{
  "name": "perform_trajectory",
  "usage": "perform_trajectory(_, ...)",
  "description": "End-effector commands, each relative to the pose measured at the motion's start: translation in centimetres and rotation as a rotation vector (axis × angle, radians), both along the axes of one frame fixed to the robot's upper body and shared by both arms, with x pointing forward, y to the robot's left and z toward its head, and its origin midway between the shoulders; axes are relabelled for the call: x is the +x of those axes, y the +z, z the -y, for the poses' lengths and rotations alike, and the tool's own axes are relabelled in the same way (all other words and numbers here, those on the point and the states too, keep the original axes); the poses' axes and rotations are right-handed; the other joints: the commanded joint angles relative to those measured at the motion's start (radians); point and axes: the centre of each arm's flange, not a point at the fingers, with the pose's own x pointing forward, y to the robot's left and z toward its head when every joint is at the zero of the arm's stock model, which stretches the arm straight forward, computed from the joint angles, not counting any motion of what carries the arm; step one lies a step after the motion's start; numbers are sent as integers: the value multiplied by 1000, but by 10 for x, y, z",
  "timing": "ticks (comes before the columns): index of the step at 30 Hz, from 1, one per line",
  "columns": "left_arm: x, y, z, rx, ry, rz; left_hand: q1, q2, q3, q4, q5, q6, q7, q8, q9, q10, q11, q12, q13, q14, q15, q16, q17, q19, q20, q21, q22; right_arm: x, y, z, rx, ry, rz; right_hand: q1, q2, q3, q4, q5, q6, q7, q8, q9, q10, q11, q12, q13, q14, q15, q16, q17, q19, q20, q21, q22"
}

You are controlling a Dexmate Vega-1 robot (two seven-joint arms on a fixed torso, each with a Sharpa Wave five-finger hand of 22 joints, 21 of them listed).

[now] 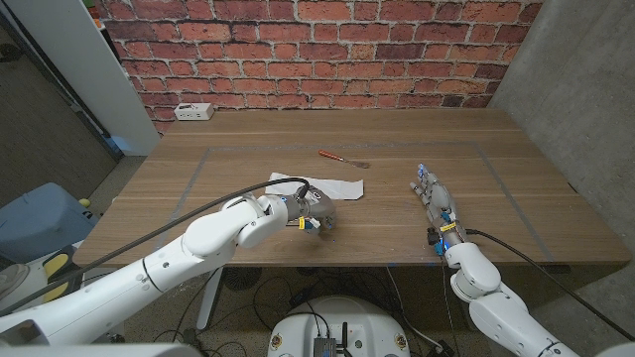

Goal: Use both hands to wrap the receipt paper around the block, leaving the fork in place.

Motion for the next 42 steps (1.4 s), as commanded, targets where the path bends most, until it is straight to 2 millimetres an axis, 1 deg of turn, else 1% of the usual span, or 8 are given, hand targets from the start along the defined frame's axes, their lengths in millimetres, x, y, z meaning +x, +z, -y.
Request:
perform_trajectory(1, 8, -13, -2, -7, -21, -46, 58, 6, -10, -1, -3, 65, 21, 32, 28, 4, 12, 44, 46, 33, -131, 30, 58, 19, -24, 30, 5, 0, 3, -1, -9, 0, -3, -6, 0, 2, 4, 4, 10, 3, 3, 2, 7, 3, 4, 6, -1, 2, 4, 3, -1, 7, 6, 1)
perform_trajectory(4, 9, -17, -2, -12, -28, -58, 94, 2, -14, -4, -1, 107, 34, 52, 43, 26, 14, 79, 74, 62, -132, 46, 87, 32, -33, 51, 6, -1, 3, 0, -11, -1, -4, -6, 0, 3, 3, 4, 11, 3, 3, 2, 9, 7, 5, 6, 0, 2, 4, 3, -1, 7, 6, 1)
perform_trajectory(6, 11, -20, -3, -25, -31, -69, 146, 2, -9, -8, 4, 149, 57, 68, 57, 57, 22, 125, 108, 100, -137, 51, 108, 42, -41, 81, 11, -2, 3, 0, -12, -1, -2, -6, 0, 3, 3, 4, 11, 2, 3, 2, 9, 4, 5, 6, 0, 2, 5, 3, -1, 7, 6, 1)
perform_trajectory(8, 12, -21, -3, -31, -35, -72, 183, 3, -4, -4, 7, 197, 65, 82, 65, 97, 33, 168, 139, 142, -135, 46, 116, 61, -44, 120, 18, -3, 3, 0, -13, -3, -1, -6, -1, 3, 3, 4, 11, 2, 3, 2, 9, 6, 5, 6, 1, 3, 5, 3, -1, 7, 6, 1)
perform_trajectory(13, 9, -17, -5, -68, -47, -59, 204, 19, 10, 1, 13, 218, 78, 86, 76, 132, 31, 193, 154, 198, -135, 37, 113, 84, -57, 163, 22, -4, 3, 1, -14, -5, 2, -6, -1, 3, 3, 4, 11, 3, 3, 2, 9, 4, 4, 6, 1, 3, 5, 3, -1, 7, 6, 1)
perform_trajectory(25, 2, 16, -18, -189, -53, 72, 223, 28, 31, 3, 18, 225, 91, 89, 92, 143, 38, 191, 156, 226, -131, 10, 105, 79, -59, 197, 20, -5, 4, 0, -14, -2, 13, -7, -1, 3, 2, 4, 11, 3, 3, 2, 10, 6, 5, 6, 2, 3, 4, 3, -2, 7, 6, 1)
perform_trajectory(35, 7, 46, -27, -253, -30, 162, 229, 27, 39, 3, 18, 226, 96, 88, 98, 143, 43, 189, 161, 230, -126, -6, 104, 70, -57, 213, 17, -6, 5, 0, -12, -3, 18, -8, -2, 3, 2, 4, 12, 2, 3, 2, 11, 8, 5, 6, 0, 3, 4, 3, -2, 8, 6, 1)
perform_trajectory(42, 18, 57, -27, -253, -22, 167, 230, 25, 44, 5, 17, 228, 94, 85, 100, 143, 46, 186, 165, 234, -127, -17, 105, 64, -58, 226, 14, -7, 5, 1, -8, -7, 19, -9, -3, 3, 2, 4, 12, 2, 3, 2, 10, 10, 4, 6, 1, 3, 4, 3, -2, 8, 6, 2)
